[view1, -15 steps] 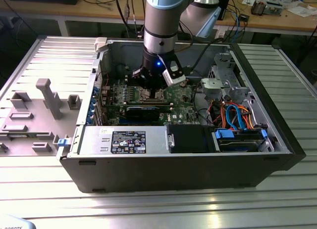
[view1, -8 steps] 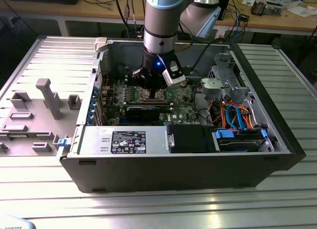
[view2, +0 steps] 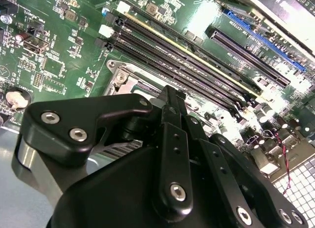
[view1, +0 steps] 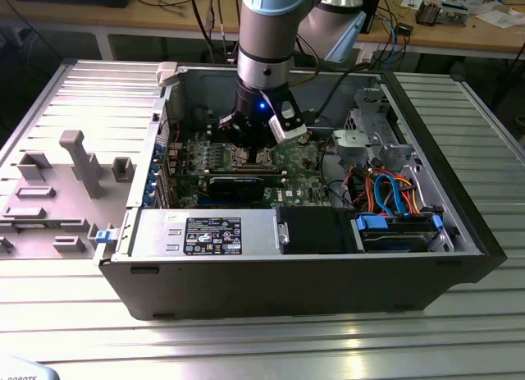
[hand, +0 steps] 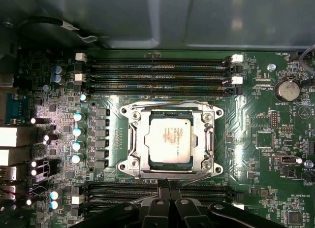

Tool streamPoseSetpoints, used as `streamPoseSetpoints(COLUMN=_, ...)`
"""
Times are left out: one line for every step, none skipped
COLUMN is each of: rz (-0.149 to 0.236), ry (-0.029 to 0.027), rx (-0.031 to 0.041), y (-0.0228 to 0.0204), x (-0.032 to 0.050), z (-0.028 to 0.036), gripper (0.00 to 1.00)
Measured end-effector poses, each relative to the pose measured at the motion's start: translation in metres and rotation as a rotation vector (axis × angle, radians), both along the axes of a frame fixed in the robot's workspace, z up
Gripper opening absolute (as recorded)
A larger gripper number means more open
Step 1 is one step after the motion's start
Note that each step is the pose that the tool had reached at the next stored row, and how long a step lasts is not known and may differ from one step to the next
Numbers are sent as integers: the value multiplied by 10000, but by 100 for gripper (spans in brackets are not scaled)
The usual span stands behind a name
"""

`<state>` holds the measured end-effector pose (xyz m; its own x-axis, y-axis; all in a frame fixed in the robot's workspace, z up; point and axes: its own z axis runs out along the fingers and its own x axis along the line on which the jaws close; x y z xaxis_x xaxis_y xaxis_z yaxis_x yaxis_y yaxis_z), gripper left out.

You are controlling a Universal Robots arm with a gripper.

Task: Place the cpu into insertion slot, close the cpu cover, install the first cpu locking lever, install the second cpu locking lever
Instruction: 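Install the second cpu locking lever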

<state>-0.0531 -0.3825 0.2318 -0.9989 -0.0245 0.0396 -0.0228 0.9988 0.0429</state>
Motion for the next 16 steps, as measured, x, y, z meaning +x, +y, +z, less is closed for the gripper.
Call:
streamPoseSetpoints(rz=3, ry=32, rx=0, y=0, x=0, z=0, gripper=11)
streamPoseSetpoints(rz=9, ry=129, rx=2, y=0, x=0, z=-1, gripper=11)
streamPoseSetpoints(rz=24, ry=197, rx=2, y=0, x=0, z=-1, gripper=11)
streamPoseSetpoints(rz=50, ry=263, rx=1, y=0, x=0, z=-2, gripper=11)
streamPoseSetpoints(rz=73, ry=297, rx=5, y=0, x=0, z=-5, gripper=11)
streamPoseSetpoints(rz=76, ry=310, rx=22, y=-1, x=-2, z=-4, gripper=11)
streamPoseSetpoints(rz=85, ry=311, rx=105, y=-3, x=-15, z=-6, gripper=11)
streamPoseSetpoints(rz=108, ry=313, rx=136, y=-8, x=-27, z=-6, gripper=11)
streamPoseSetpoints(rz=167, ry=313, rx=145, y=-19, x=-32, z=-7, gripper=11)
streamPoseSetpoints(rz=209, ry=313, rx=145, y=-26, x=-40, z=-7, gripper=11)
streamPoseSetpoints(rz=232, ry=314, rx=144, y=-31, x=-46, z=-7, gripper=11)
streamPoseSetpoints(rz=245, ry=314, rx=145, y=-35, x=-56, z=-7, gripper=11)
streamPoseSetpoints(rz=251, ry=315, rx=147, y=-41, x=-65, z=-7, gripper=11)
streamPoseSetpoints(rz=256, ry=316, rx=155, y=-44, x=-70, z=-7, gripper=11)
streamPoseSetpoints(rz=258, ry=316, rx=162, y=-47, x=-75, z=-7, gripper=11)
streamPoseSetpoints(rz=272, ry=317, rx=170, y=-57, x=-79, z=-7, gripper=11)
